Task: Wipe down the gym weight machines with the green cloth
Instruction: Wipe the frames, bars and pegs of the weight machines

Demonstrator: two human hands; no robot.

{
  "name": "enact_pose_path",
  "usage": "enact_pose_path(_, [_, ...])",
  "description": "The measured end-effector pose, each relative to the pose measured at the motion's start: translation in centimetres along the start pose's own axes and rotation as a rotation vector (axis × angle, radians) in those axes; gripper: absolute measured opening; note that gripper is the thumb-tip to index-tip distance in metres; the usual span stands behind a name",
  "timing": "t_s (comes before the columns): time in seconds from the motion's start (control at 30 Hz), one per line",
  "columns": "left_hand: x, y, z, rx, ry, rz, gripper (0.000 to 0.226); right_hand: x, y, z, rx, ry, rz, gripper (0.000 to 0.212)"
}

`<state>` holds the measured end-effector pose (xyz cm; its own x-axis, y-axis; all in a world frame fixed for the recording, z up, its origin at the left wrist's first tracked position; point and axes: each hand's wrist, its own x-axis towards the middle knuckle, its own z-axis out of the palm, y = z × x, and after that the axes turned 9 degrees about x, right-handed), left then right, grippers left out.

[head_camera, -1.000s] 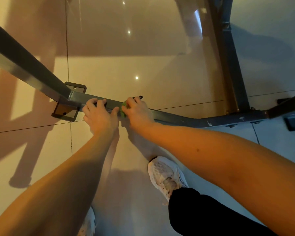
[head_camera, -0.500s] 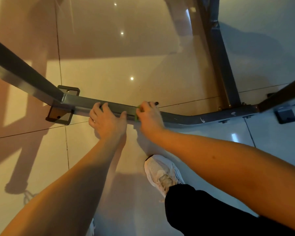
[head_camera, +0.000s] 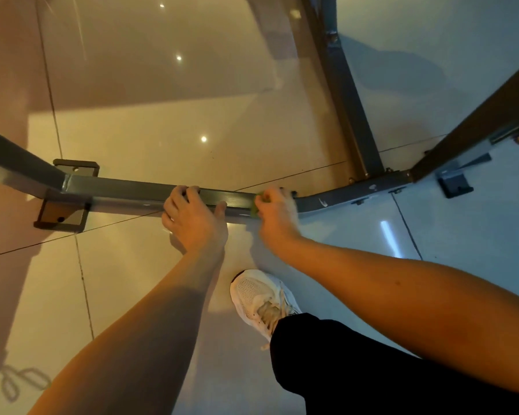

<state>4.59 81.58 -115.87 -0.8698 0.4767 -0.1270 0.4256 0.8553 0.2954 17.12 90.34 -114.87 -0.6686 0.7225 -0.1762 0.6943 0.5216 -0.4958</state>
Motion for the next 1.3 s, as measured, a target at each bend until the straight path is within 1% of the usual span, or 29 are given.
enact_pose_path(0.1, [0.0, 0.4, 0.0, 0.026, 0.008, -0.007, 0.058, 0.7, -1.7, 0.2, -0.020, -0.053, -0.134, 0.030])
enact_pose_path(0.17, [-0.1, 0.6, 0.1, 0.006, 0.001, -0.016, 0.054, 0.1, 0.4, -0.9, -0.020, -0.049, -0.189, 0.034])
enact_pose_path(0.23, [-0.3, 1.1, 0.4, -0.030, -0.011, 0.000, 0.049, -1.0, 4.3, -2.6, -0.007, 0.029, -0.132, 0.034])
enact_pose_path(0.33, [-1.2, 2.1, 0.9, -0.022, -0.025, 0.070, 0.041, -2.3, 9.6, -4.5, 0.038, 0.146, 0.075, 0.032])
enact_pose_path(0.37, [-1.6, 2.5, 1.1, -0.013, -0.032, 0.094, 0.039, -2.4, 9.9, -4.6, 0.063, 0.187, 0.140, 0.030])
enact_pose_path(0.43, [-2.4, 3.5, 1.4, 0.007, -0.050, 0.140, 0.035, -2.1, 8.3, -4.0, 0.058, 0.229, 0.244, 0.029])
enact_pose_path(0.5, [-3.0, 4.6, 1.8, 0.006, -0.066, 0.165, 0.033, -2.0, 5.4, -2.8, 0.084, 0.210, 0.216, 0.029])
enact_pose_path(0.57, [-3.3, 5.4, 2.2, -0.002, -0.063, 0.186, 0.029, -2.3, 3.0, -1.5, 0.138, 0.177, 0.115, 0.027])
enact_pose_path(0.63, [-3.5, 5.9, 2.4, -0.015, -0.066, 0.202, 0.026, -2.8, 3.3, -1.5, 0.142, 0.134, 0.040, 0.028])
enact_pose_path(0.7, [-3.5, 6.2, 2.3, -0.035, -0.087, 0.193, 0.026, -3.1, 5.9, -2.7, 0.076, 0.113, 0.013, 0.031])
enact_pose_path(0.73, [-3.5, 6.3, 2.3, -0.044, -0.097, 0.192, 0.027, -3.3, 7.7, -3.6, 0.073, 0.140, 0.039, 0.029])
enact_pose_path(0.83, [-3.5, 6.5, 2.5, -0.052, -0.097, 0.204, 0.028, -3.7, 12.1, -5.8, 0.112, 0.258, 0.225, 0.016])
enact_pose_path(0.9, [-3.6, 6.8, 2.7, -0.041, -0.094, 0.229, 0.029, -3.2, 11.9, -5.5, 0.118, 0.378, 0.362, 0.012])
enact_pose_path(0.93, [-3.7, 6.9, 2.8, -0.036, -0.091, 0.244, 0.029, -3.0, 11.0, -4.9, 0.145, 0.400, 0.396, 0.013])
enact_pose_path(1.0, [-3.9, 7.3, 2.8, -0.012, -0.084, 0.264, 0.030, -3.0, 8.4, -3.3, 0.225, 0.327, 0.358, 0.020])
enact_pose_path(1.07, [-4.2, 7.8, 2.9, 0.008, -0.086, 0.279, 0.029, -3.8, 6.6, -1.9, 0.222, 0.240, 0.259, 0.020])
enact_pose_path(1.1, [-4.2, 7.8, 2.9, 0.007, -0.094, 0.282, 0.029, -4.0, 6.5, -1.6, 0.225, 0.220, 0.207, 0.019])
enact_pose_path(1.17, [-4.2, 7.9, 2.8, -0.007, -0.110, 0.289, 0.029, -4.1, 7.8, -2.4, 0.224, 0.230, 0.182, 0.016])
enact_pose_path(1.23, [-3.8, 7.7, 2.8, -0.016, -0.114, 0.297, 0.029, -3.8, 10.1, -4.3, 0.188, 0.288, 0.258, 0.009])
enact_pose_path(1.3, [-3.5, 7.6, 2.8, -0.015, -0.110, 0.305, 0.027, -3.1, 12.6, -6.3, 0.146, 0.353, 0.398, 0.014])
